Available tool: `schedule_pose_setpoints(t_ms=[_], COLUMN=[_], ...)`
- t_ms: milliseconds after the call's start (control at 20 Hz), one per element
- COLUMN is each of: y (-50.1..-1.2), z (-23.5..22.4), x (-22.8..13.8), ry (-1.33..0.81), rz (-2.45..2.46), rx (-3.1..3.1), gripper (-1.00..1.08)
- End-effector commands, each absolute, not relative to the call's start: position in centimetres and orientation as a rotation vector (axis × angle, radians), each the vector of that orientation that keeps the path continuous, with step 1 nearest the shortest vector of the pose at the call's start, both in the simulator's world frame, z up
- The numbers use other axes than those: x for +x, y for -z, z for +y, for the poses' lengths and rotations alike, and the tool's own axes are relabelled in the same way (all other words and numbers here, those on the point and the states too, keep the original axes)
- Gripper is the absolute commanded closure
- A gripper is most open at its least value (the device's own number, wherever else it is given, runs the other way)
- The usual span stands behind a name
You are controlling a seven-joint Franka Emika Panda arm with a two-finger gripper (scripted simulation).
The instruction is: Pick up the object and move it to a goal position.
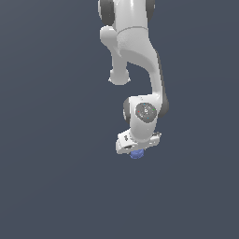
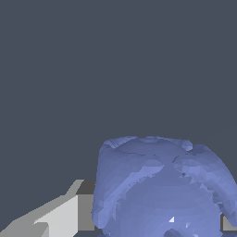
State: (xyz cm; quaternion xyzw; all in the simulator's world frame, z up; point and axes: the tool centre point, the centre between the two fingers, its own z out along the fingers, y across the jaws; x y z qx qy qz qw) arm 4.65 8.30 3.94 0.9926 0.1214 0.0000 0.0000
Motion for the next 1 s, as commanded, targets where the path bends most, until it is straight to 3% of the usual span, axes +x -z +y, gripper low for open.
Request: schedule_pose_setpoints(t_ms=[0, 950], y=[-3.9, -8.8], z=[8.3, 4.4], x=[4.6, 5.3], ry=[0.0, -0.105], rz=[0.381, 0.555], rx=[3.118, 3.108], gripper=[1.08, 1.08])
